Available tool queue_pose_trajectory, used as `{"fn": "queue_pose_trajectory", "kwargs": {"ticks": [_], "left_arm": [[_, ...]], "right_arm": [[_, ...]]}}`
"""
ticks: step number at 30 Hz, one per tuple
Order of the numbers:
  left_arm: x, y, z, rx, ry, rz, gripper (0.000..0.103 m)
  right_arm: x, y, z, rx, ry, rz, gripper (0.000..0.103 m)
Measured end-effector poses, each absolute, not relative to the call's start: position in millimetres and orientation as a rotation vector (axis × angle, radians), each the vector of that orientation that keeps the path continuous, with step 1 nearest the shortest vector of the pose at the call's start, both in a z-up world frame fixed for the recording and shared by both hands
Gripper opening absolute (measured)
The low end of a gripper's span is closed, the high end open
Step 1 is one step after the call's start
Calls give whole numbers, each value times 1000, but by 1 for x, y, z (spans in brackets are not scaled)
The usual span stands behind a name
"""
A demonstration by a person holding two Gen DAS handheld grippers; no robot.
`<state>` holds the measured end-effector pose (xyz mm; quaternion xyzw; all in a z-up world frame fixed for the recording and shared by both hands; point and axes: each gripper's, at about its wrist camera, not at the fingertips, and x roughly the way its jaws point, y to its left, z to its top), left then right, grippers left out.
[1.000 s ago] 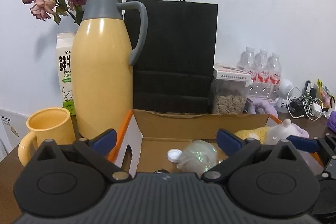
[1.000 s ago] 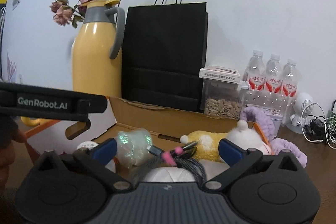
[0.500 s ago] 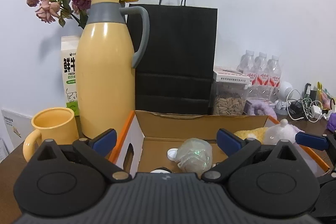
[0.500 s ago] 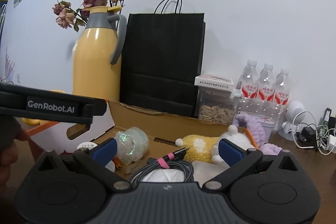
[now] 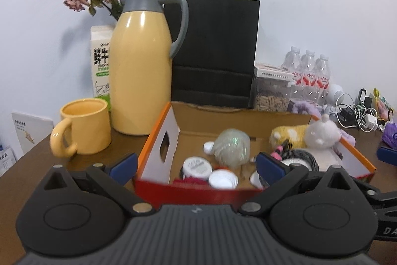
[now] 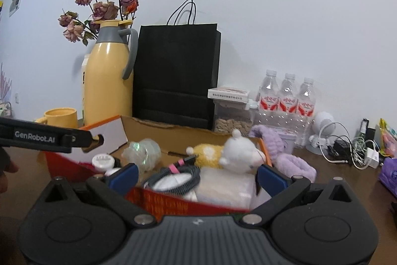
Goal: Organize objects
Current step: 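Move back and grasp the large white cap with the right gripper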
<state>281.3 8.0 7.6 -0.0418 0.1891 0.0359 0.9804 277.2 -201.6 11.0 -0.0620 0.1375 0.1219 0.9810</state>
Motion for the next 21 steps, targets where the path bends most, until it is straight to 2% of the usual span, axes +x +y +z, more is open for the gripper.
{"fn": "queue_pose_trajectory", "kwargs": {"ticks": [6,13,18,21], "left_arm": [[259,9,-1,-97,412,83,103],[245,11,-8,-109,457,84,103],[244,8,-12,-101,486,77,103],[247,7,-15,-95,502,75,103]], "right_arm": [[258,-214,3,-131,345,243,100],[255,-219,-14,-134,481,245,82],[264,-216,-20,-119,521,242,74],[271,-215,-23,-110,551,244,64]]}}
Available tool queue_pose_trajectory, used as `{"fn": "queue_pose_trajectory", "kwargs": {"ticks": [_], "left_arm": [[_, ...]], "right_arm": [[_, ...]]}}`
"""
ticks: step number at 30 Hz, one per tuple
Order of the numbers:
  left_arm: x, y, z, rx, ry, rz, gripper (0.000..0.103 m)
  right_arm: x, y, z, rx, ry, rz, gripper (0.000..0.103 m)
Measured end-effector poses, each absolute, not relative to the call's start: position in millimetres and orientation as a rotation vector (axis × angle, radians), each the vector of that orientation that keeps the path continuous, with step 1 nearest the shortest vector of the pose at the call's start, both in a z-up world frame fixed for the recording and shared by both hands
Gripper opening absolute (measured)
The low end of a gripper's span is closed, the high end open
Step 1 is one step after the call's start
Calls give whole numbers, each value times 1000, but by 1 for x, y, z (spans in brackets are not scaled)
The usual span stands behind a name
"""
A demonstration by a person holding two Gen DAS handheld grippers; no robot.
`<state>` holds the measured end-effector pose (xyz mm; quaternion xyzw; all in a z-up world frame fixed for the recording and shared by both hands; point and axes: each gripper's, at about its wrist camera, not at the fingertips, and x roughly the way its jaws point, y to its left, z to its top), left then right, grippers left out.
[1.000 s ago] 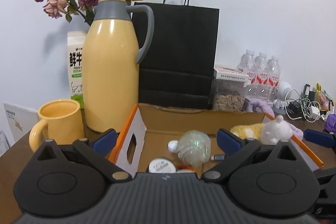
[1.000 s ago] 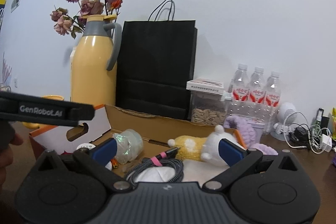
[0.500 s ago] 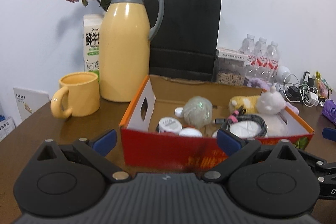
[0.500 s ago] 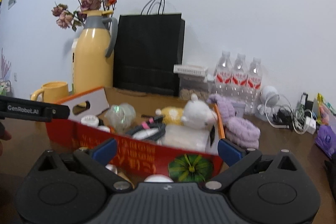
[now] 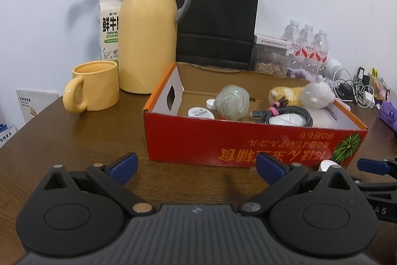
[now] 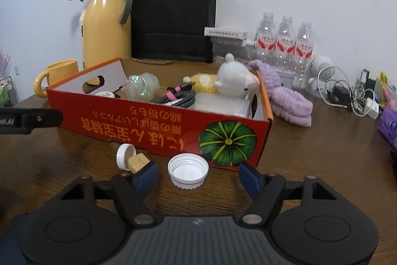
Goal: Organize objects
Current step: 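Move back and grasp the large white cap with the right gripper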
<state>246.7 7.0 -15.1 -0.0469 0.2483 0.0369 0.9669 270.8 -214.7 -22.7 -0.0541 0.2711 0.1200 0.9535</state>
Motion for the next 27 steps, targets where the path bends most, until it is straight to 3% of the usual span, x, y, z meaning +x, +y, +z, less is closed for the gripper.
{"fn": "queue_pose_trajectory", "kwargs": {"ticks": [8,16,22,27], "left_arm": [[249,6,-19,-95,523,76,103],[250,6,-19,-93,530,77,103],[250,6,-20,-91,533,78,103],[251,5,-21,-89,539,79,103]], "right_arm": [[287,-209,-27,-90,604,244,61],[295,-206,-31,-68,642,246,39],[292,-206,-28,-68,618,254,39],[274,-210,-18,-79,485,246,39]]}}
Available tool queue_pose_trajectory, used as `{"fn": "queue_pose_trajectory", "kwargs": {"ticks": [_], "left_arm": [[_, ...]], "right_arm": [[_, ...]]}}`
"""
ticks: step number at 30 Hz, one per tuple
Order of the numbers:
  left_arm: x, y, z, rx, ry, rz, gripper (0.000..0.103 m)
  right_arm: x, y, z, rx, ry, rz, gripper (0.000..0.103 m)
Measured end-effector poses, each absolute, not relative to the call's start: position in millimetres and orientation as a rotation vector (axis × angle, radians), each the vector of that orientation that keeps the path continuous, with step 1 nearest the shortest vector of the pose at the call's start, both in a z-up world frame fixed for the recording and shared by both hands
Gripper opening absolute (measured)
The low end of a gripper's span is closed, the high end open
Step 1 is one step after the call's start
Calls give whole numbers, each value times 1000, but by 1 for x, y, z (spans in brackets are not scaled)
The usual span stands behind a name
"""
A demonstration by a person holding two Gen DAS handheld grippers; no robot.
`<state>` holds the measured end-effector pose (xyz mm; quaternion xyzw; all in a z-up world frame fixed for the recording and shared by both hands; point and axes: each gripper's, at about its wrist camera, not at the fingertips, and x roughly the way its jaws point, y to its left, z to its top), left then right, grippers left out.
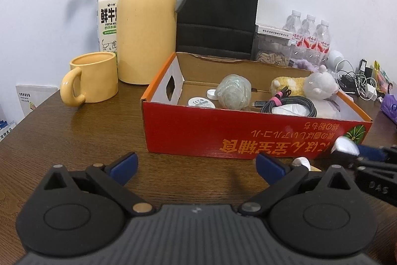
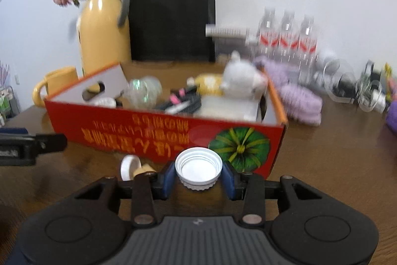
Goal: Organize objects
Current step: 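Move back and grasp the large white cap with the right gripper, then carry the white cap over the box with the right gripper while the left gripper closes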
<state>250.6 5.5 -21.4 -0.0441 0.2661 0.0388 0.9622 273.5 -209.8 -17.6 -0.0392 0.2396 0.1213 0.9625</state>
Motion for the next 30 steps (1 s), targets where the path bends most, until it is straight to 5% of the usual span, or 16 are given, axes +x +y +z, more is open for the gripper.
{"fn": "queue_pose_trajectory", "kwargs": {"ticks": [24,30], "left_arm": [[275,-52,-22,-34,602,-128,103],[292,-60,-27,-81,678,-153,75]], "right_arm": [[244,-230,9,-46,339,208,39],[239,-232,12,-47,326,209,39]]}}
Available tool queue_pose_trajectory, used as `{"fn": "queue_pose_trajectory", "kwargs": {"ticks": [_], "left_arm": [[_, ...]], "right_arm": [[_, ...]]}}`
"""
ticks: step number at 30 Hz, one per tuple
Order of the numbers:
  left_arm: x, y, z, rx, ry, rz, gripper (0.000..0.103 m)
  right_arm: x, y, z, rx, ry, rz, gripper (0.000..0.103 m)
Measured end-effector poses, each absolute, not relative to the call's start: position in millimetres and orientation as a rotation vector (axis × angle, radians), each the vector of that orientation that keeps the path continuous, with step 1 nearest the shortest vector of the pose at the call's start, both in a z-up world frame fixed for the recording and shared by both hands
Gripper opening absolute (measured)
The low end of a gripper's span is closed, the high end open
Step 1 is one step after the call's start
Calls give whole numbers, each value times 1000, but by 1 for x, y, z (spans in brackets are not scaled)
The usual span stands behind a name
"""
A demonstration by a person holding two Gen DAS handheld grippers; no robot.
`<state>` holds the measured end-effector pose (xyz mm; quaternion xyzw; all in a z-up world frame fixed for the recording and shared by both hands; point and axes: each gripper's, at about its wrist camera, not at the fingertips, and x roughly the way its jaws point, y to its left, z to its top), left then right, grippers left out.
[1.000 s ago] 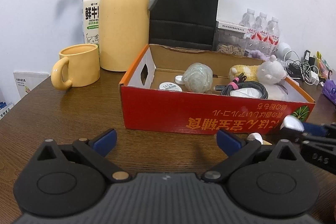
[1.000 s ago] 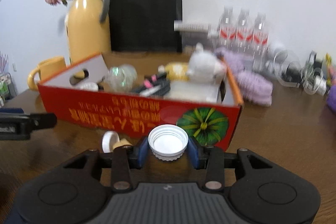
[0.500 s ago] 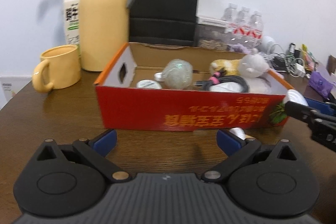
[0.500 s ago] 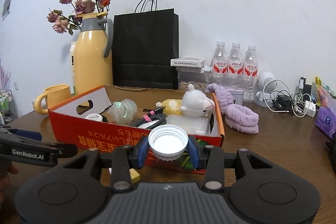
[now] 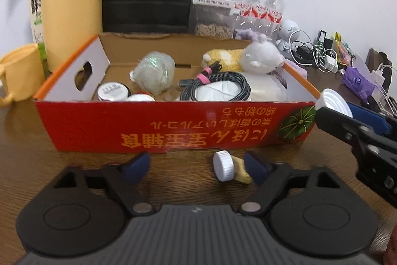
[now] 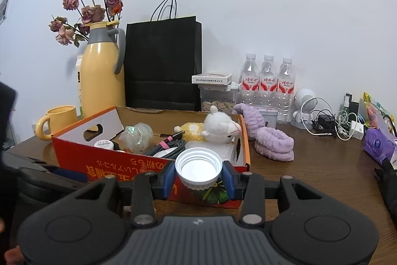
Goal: Organize objects
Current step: 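Carry the white cap over the box with the right gripper while the left gripper closes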
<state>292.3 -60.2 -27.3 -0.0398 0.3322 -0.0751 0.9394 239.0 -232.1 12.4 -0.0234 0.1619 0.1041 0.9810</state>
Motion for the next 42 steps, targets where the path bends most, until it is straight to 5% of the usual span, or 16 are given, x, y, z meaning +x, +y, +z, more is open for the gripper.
{"fn": "queue_pose_trajectory", "kwargs": {"ticks": [3,7,8,42], "left_arm": [[299,-60,-30,-110,711,-174,56],[300,-60,-31,-141,714,-213,16],[299,-60,-30,-141,710,-215,14],[270,-25,30,-149,426,-100,11]], "right_arm": [[236,-232,14,-50,319,216,39],[234,-231,14,-57,317,230,39],[234,-231,14,-59,318,232,39],[253,-207,27,-85,258,291,39]]}}
